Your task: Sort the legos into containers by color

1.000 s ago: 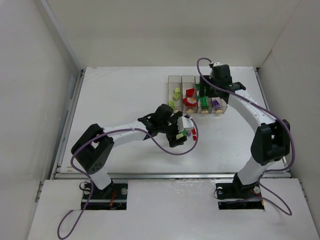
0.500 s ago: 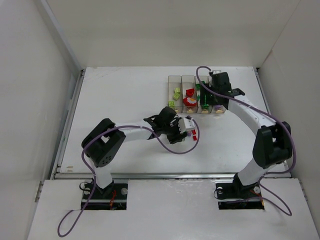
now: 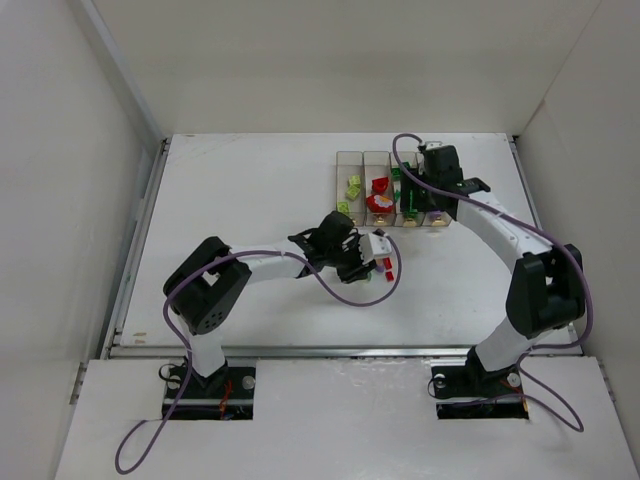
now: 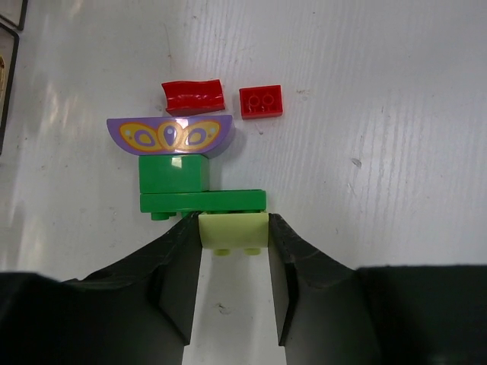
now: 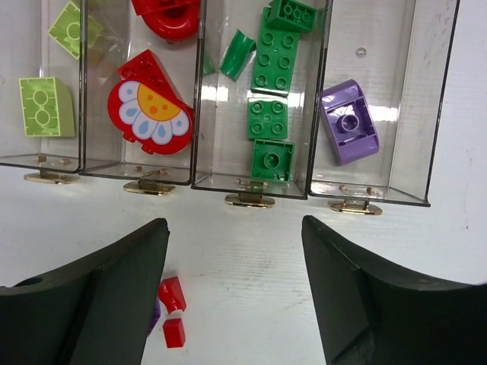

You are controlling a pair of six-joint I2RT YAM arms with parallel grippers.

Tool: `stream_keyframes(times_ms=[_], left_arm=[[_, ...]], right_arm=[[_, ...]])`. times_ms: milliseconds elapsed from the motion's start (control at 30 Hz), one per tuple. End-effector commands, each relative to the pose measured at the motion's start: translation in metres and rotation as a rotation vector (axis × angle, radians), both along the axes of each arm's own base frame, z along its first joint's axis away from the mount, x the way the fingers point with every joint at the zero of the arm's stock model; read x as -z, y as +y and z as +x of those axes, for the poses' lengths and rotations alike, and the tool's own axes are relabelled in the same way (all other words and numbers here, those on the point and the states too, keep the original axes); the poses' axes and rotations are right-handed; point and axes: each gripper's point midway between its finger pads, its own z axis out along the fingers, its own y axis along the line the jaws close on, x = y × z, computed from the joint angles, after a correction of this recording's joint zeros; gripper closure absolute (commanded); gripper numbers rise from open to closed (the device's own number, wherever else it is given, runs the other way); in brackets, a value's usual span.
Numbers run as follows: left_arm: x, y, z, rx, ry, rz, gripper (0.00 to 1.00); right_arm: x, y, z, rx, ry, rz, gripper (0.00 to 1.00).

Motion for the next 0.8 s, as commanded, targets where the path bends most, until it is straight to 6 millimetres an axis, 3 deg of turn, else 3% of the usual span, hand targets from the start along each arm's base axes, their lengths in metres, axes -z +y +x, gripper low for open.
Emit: stream_keyframes(times_ms=[0,100,167,267,333,433,500,533,567,600,633,667,700,767], left_arm=[[-0.015,-0.012,0.001,0.021,-0.017,-0.058,0.88],[-0.017,-0.014,0.002,0.014,-0.016,-0.067,1.0],[-0.017,-0.014,0.002,0.014,-0.016,-0.067,1.0],[-0.02,-0.008,0.003,0.017,-0.044,-0.042,1.0],[-0.037,-0.005,0.008,0.023,-0.111,-0.047,1.0],[-0.061,0.008,0.008,0.035,-0.209,-0.042,1.0],[-0.07,0.024,0.008,0.073,-0.282,-0.037,1.0],[-0.094,0.033,0.011,0.071,-0.343,-0.073,1.0],[-0.13,0.047,0.009,0.104,-0.478,-0.117,1.0],[-0.134,0.051,0.006,0.118,-0.502,-0.113,1.0],[-0.134,0.054,0.009,0.107,-0.503,-0.11,1.0],[-0.136,0.056,0.002,0.152,-0.534,-0.114,1.0],[-0.151,0.061,0.0,0.155,-0.579,-0.136,1.0],[-0.16,0.065,-0.008,0.187,-0.624,-0.155,1.0]], right_arm=[[-0.015,0.002,0.007,-0.003,-0.06,0.002,0.24],[-0.018,0.001,0.005,-0.009,-0.06,-0.005,0.24],[-0.016,-0.001,0.0,-0.018,-0.051,-0.017,0.24],[-0.031,0.0,-0.007,-0.052,-0.074,-0.013,0.24],[-0.049,0.004,-0.018,-0.098,-0.096,0.009,0.24],[-0.073,0.011,-0.033,-0.204,-0.133,0.057,0.15],[-0.101,0.015,-0.047,-0.268,-0.194,0.104,0.07],[-0.113,0.025,-0.056,-0.345,-0.217,0.157,0.05],[-0.154,0.043,-0.085,-0.503,-0.3,0.276,0.0],[-0.162,0.052,-0.093,-0.57,-0.321,0.307,0.0],[-0.165,0.048,-0.093,-0.561,-0.332,0.305,0.0],[-0.171,0.057,-0.099,-0.621,-0.341,0.344,0.0],[-0.179,0.072,-0.114,-0.732,-0.339,0.419,0.0],[-0.179,0.088,-0.122,-0.836,-0.326,0.502,0.0]])
